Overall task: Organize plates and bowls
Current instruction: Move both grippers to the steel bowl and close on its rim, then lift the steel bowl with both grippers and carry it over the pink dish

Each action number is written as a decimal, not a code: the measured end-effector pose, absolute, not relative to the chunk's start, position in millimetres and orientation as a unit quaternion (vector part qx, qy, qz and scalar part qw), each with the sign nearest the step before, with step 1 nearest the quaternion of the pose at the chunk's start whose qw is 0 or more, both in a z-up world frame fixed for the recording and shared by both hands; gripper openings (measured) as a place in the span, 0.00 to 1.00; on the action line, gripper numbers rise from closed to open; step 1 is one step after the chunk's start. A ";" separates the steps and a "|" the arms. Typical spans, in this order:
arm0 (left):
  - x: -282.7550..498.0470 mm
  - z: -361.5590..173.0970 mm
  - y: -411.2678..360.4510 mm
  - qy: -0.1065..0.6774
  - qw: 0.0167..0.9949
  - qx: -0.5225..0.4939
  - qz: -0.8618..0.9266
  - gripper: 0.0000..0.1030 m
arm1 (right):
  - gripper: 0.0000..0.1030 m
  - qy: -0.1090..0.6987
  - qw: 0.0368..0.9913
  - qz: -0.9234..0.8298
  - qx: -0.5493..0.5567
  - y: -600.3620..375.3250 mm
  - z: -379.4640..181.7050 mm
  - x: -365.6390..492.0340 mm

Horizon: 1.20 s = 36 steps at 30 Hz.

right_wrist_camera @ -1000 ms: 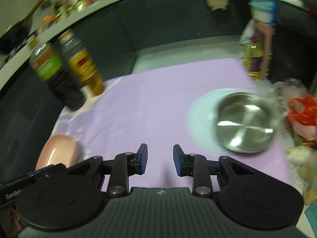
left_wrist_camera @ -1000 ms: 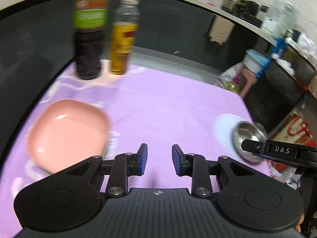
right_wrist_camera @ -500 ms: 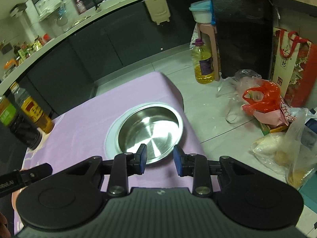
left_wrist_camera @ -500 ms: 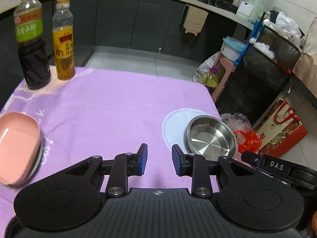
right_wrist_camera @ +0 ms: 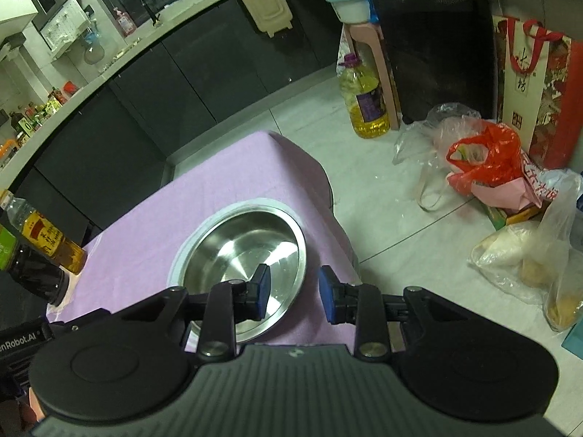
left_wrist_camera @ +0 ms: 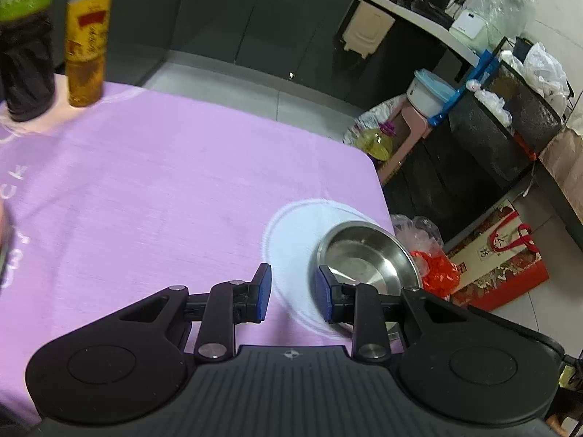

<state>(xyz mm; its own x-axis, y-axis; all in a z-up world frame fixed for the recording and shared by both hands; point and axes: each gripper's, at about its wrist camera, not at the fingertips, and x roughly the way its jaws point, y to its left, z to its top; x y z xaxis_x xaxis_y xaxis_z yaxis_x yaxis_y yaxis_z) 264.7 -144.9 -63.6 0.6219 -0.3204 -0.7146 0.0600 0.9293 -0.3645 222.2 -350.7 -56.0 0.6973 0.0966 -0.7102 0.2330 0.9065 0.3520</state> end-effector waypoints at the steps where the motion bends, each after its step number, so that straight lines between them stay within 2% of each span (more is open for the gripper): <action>1: 266.5 -65.9 -149.4 0.423 0.886 -0.152 -0.112 0.24 | 0.30 0.389 0.896 -0.037 0.213 -350.2 -57.3 222.4; 5: 273.7 -75.4 -163.3 0.433 0.881 -0.145 -0.126 0.24 | 0.30 0.391 0.893 -0.038 0.219 -352.1 -62.4 223.3; 9: 281.5 -85.2 -170.3 0.445 0.875 -0.143 -0.123 0.24 | 0.20 0.395 0.894 -0.042 0.207 -350.4 -65.9 225.8; 12: 286.8 -91.3 -172.4 0.454 0.871 -0.142 -0.118 0.24 | 0.17 0.396 0.895 -0.035 0.204 -346.8 -67.3 226.6; 20: 292.3 -100.6 -181.0 0.462 0.866 -0.144 -0.128 0.22 | 0.17 0.401 0.895 -0.025 0.196 -341.4 -69.2 226.3; 22: 292.0 -101.5 -184.9 0.463 0.865 -0.135 -0.137 0.14 | 0.17 0.400 0.894 -0.024 0.199 -342.4 -69.1 226.3; 23: 290.7 -100.7 -186.5 0.463 0.867 -0.126 -0.136 0.13 | 0.17 0.400 0.894 -0.023 0.200 -342.8 -68.7 226.2; 36: 260.5 -65.7 -166.7 0.428 0.885 -0.122 -0.136 0.14 | 0.17 0.377 0.905 0.005 0.194 -326.9 -45.5 210.2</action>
<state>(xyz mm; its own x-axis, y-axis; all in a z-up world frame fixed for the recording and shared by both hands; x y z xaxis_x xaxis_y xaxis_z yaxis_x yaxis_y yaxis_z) 260.5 -166.7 -65.7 0.5970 -0.3449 -0.7243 0.1355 0.9333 -0.3327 210.2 -326.9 -45.5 0.7150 0.1549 -0.6817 0.1380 0.9247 0.3548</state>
